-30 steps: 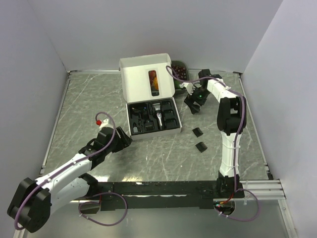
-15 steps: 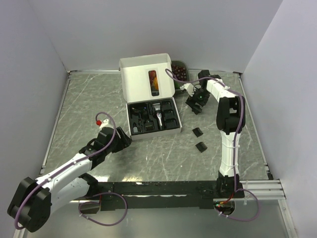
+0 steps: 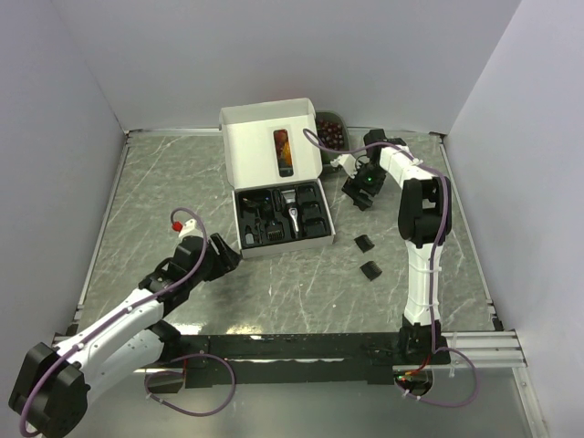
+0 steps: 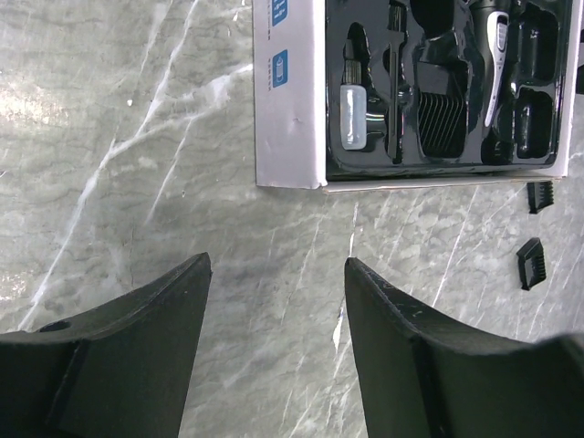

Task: Sort the hair-cutting tools

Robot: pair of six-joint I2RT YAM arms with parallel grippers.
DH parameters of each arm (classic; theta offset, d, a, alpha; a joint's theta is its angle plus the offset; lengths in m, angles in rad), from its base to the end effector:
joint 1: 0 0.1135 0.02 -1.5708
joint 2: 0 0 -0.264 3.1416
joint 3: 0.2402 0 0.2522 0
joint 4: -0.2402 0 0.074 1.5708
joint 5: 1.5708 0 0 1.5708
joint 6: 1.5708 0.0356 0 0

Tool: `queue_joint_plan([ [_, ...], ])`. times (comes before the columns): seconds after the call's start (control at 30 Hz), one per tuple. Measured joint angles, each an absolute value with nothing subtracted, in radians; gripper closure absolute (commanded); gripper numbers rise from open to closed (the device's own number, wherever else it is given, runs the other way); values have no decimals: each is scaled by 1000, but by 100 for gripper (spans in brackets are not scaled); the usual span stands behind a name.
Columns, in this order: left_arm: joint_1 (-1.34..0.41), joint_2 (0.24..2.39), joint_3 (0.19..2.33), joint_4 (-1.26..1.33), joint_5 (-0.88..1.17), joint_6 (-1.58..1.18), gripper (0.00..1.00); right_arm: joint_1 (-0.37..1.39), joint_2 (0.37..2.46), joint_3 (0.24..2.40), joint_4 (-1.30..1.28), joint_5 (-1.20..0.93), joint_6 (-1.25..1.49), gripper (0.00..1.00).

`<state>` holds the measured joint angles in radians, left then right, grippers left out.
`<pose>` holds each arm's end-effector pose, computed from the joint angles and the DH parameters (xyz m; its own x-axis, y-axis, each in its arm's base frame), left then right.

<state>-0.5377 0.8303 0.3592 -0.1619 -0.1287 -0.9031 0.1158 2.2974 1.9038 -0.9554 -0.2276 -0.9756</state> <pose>0.1531 -0.0860 0.1860 -0.6437 -0.5229 -0.5588 -0.1395 0.7981 -0.5861 0.4645 0.0621 0.1663 -0.4093 -0.8597 -0.3056 -0.8931 0.4460 -0.0588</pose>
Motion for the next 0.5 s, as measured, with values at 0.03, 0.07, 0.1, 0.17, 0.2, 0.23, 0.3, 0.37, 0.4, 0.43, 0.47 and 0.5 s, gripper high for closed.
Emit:
queue_joint_plan([
  [0.03,-538,830,359,-164,-129,-903,34,116,2297,1904,-955,-228,-978,14],
  [0.07,-538,831,359,-164,-129,-903,34,117,2297,1904,-955,-228,-981,14],
  [0.1,-538,831,359,-164,-129,-903,34,118,2297,1904,-956,-228,-984,14],
  [0.17,-538,832,359,-164,-129,-903,34,120,2297,1908,-959,-227,-989,14],
  [0.2,-538,833,359,-164,-129,-903,34,121,2297,1910,-961,-228,-990,14],
  [0.23,-538,834,359,-165,-129,-903,34,123,2298,1913,-963,-228,-991,14],
  [0.3,-538,836,359,-165,-129,-903,34,128,2300,1927,-970,-229,-994,14],
  [0.37,-538,836,359,-165,-129,-903,34,131,2308,1953,-974,-230,-994,14],
  [0.4,-538,836,359,-165,-129,-903,34,133,2312,1963,-974,-230,-994,14],
  [0.43,-538,838,359,-165,-129,-903,34,135,2315,1972,-974,-230,-994,14],
  [0.47,-538,840,359,-165,-129,-903,34,137,2318,1979,-975,-230,-994,14],
  [0.5,-538,842,359,-165,-129,-903,34,138,2321,1984,-976,-230,-994,14],
])
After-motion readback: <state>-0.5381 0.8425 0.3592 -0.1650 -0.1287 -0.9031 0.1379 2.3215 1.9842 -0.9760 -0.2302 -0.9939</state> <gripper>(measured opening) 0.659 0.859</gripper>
